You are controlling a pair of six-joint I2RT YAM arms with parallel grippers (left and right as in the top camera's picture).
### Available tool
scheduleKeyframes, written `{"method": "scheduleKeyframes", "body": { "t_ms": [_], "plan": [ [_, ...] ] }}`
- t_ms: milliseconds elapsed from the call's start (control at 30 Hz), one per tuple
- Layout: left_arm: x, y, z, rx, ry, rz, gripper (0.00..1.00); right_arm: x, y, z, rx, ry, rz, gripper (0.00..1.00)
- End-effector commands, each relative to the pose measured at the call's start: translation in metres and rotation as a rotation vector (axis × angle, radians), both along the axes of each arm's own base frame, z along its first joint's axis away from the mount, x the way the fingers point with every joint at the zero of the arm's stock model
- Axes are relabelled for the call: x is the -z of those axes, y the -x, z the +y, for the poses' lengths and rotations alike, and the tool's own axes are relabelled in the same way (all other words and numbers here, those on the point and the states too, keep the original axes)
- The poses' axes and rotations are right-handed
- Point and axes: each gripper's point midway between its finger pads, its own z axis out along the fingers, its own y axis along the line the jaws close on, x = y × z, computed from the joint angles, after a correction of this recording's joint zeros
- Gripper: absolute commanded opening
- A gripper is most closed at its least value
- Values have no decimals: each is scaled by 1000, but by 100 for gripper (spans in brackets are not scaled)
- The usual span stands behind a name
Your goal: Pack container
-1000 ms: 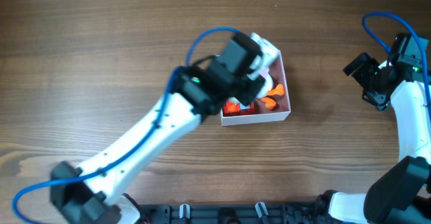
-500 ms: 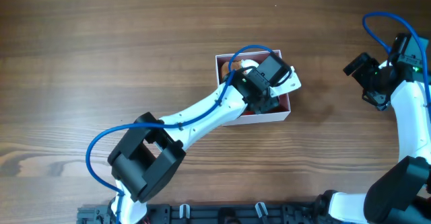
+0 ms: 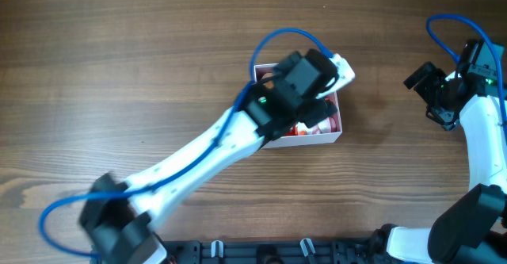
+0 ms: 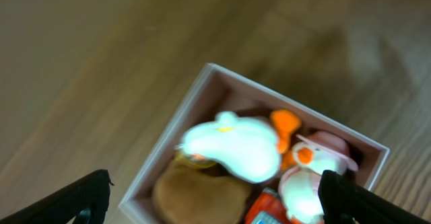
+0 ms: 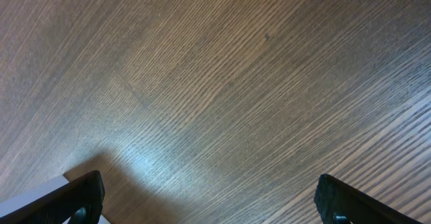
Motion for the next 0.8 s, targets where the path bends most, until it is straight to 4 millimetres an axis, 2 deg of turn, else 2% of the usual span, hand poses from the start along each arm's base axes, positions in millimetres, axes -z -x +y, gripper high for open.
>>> {"method": "scheduleKeyframes", "body": {
  "t_ms": [0,67,133,167,233,367,533,633,767],
  "plan": [
    [-31,-9,70,-353,65,2,100,5,0,3,-1,-14,9,100],
    [-24,-7,112,-517,66,77,100,5,0,3,-1,-14,9,100],
    [-8,-5,167,-745,62,183,100,5,0,3,-1,-14,9,100],
    [-4,-4,184,-809,54,209,100,5,0,3,-1,-14,9,99],
    [8,-3,240,-1010,45,291,100,5,0,3,-1,-14,9,100],
    [20,-9,310,-1221,199,457,100,5,0,3,-1,-14,9,100],
    [23,-8,373,-1395,324,509,100,5,0,3,-1,-14,9,99],
    [22,-6,392,-1448,340,503,100,5,0,3,-1,-14,9,100],
    [22,-4,402,-1478,349,499,100,5,0,3,-1,-14,9,100]
  ]
}}
